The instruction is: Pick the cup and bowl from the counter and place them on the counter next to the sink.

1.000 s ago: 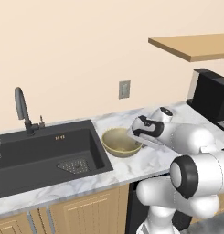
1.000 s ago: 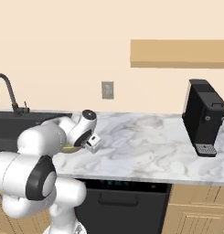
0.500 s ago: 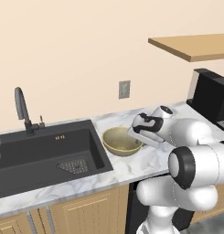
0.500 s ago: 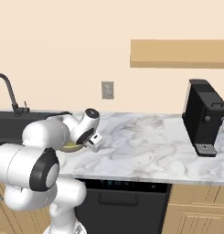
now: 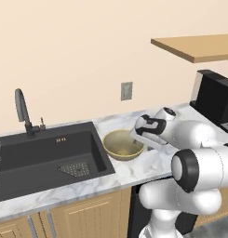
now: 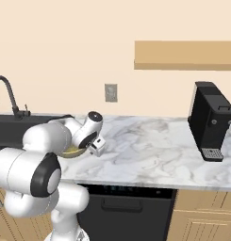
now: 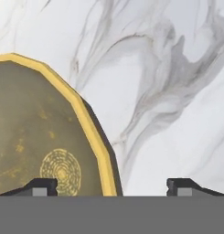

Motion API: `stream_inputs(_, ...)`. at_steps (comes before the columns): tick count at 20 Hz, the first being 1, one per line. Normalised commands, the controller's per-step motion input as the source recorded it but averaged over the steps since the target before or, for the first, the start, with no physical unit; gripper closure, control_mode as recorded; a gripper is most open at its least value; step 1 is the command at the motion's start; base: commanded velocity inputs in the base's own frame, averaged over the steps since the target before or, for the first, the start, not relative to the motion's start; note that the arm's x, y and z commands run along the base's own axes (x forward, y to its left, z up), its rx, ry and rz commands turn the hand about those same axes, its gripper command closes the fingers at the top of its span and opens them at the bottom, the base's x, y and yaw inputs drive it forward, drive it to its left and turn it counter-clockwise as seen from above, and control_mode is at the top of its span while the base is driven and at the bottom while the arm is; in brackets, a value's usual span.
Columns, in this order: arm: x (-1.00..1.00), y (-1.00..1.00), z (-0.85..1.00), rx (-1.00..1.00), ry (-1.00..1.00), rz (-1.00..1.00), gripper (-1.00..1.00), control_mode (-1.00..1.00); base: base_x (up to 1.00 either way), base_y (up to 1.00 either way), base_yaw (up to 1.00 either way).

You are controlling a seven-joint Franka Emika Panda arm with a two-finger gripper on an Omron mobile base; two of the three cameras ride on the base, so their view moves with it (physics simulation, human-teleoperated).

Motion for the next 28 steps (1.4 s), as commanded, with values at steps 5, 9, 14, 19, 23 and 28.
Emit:
stream_inputs(5,0.00,0.00,0.41,0.00,0.00,0.00,-1.00,-1.00,0.00,0.00,0.00)
stream_inputs(9,-0.09,-0.01,0.53,0.00,0.00,0.00,-1.00,-1.00,0.00,0.00,0.00)
stream_inputs(14,-0.22,-0.05,0.43,0.00,0.00,0.00,-1.00,-1.00,0.00,0.00,0.00)
stream_inputs(19,-0.53,-0.04,0.40,0.00,-0.06,0.02,-1.00,-1.00,0.00,0.00,0.00)
stream_inputs(23,-0.69,0.00,0.50,-0.01,-0.17,0.06,-1.00,-1.00,0.00,0.00,0.00)
stream_inputs(28,-0.71,0.00,0.48,-0.04,-0.22,0.08,-1.00,-1.00,0.00,0.00,0.00)
